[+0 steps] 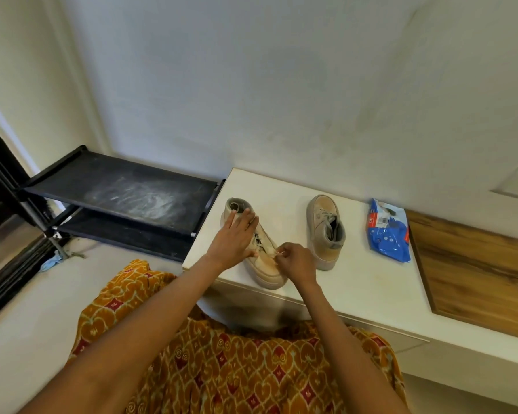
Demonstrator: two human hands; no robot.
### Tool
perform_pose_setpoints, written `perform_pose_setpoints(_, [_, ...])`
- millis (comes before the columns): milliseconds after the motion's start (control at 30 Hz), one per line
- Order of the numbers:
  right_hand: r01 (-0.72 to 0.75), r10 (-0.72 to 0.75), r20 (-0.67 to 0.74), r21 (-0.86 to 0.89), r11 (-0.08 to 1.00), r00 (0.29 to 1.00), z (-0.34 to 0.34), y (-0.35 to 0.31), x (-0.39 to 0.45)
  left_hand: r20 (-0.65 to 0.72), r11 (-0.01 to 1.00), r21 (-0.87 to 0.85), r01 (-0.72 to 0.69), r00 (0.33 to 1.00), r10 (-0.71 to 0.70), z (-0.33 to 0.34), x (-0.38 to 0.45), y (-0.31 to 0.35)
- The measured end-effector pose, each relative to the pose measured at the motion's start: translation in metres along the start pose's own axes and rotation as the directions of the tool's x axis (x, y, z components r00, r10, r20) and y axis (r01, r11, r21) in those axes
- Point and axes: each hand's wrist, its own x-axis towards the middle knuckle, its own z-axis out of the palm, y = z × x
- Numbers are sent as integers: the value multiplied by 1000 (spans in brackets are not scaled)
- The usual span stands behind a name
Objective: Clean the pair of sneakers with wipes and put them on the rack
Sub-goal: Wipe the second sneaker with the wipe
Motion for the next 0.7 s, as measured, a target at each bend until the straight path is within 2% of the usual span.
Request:
perform_pose_setpoints(167, [-27,22,34,155,988,999,7,4,-16,85,992,-52,-117,989,121,-4,10,-16])
perform_pose_setpoints(267, [-84,97,-49,215,973,994,3,8,0,117,979,-168,-119,983,140,-7,12,-20])
perform_pose_setpoints(367, [-51,71,-165,120,991,984,9,-3,25,139,978,-183,-104,982,130,-6,11,-15])
perform_pose_setpoints(433, [0,3,-207,18,1000,978,11,-21,41,128,978,-183,-99,984,123,-2,11,-13])
perform_pose_setpoints(567, [53,-67,-262,-58,997,963,9,-35,57,102,977,-173,-121,985,140,1,11,-15])
perform_pose_setpoints(700, [279,-330,-198,-247,928,923,13,-1,30,95,974,-183,-131,984,150,4,10,-16])
